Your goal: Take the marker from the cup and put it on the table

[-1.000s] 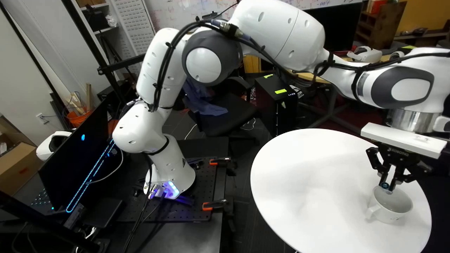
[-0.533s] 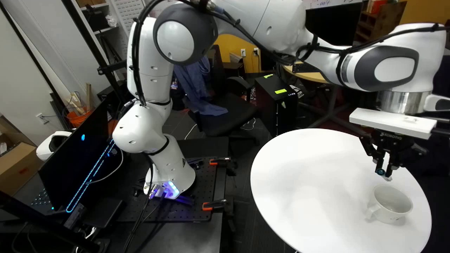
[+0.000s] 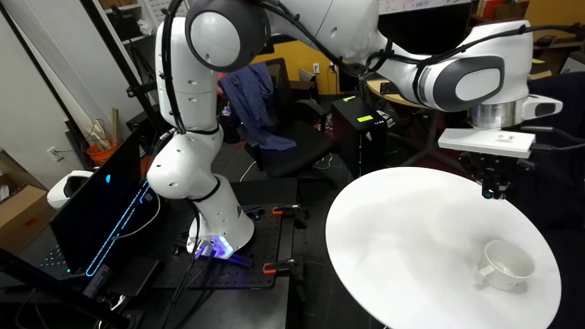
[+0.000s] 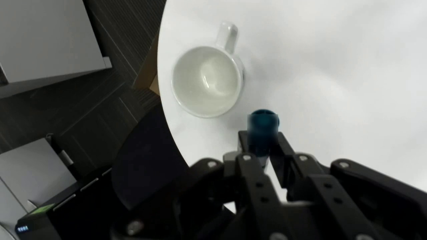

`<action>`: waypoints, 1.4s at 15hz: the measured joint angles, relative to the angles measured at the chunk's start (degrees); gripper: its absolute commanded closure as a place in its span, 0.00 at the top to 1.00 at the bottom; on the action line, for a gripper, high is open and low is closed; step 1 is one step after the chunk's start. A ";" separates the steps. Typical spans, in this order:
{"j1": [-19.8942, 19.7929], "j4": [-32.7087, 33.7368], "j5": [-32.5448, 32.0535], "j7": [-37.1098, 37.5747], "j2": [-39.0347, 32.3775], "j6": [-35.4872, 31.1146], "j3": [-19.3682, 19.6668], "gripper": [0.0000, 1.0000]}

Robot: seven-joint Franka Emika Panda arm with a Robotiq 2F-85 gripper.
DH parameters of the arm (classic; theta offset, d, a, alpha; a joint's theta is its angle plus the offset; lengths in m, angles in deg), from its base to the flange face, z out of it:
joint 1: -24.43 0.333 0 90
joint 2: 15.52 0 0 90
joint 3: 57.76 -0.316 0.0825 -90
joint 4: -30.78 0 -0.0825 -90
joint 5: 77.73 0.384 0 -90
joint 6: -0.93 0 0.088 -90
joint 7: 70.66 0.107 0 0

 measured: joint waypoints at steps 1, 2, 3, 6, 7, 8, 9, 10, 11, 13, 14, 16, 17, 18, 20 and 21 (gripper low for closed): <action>0.38 -0.72 0.11 0.25 -0.10 -1.66 -0.56 0.05; 0.84 -1.33 0.26 0.28 -0.32 -3.08 -0.99 0.05; 1.17 -1.92 0.60 0.28 -0.65 -4.53 -1.54 0.05; 1.84 -3.97 1.81 0.28 -1.87 -8.68 -3.20 0.05; 2.00 -4.68 2.17 0.28 -2.31 -9.84 -3.64 0.05; 2.22 -5.44 2.19 0.28 -2.69 -10.81 -3.87 0.05; 2.47 -6.13 2.19 0.25 -3.11 -11.25 -3.97 0.05; 2.67 -6.74 2.14 0.19 -3.51 -11.33 -3.98 0.05; 2.80 -7.33 2.10 0.13 -3.96 -11.33 -3.98 0.05; 2.89 -8.51 1.81 0.09 -4.77 -11.34 -3.98 0.05; 2.89 -9.04 1.63 0.07 -5.20 -11.34 -3.97 0.05; 2.89 -9.95 1.23 0.04 -5.99 -11.34 -3.97 0.44; 2.90 -10.24 0.85 0.04 -6.33 -11.34 -3.97 0.45; 2.89 -10.39 0.53 0.04 -6.68 -11.34 -3.97 0.51; 2.90 -10.60 -0.17 0.04 -7.11 -11.33 -3.94 0.66; 2.89 -10.67 -0.39 0.04 -7.21 -11.33 -3.92 0.74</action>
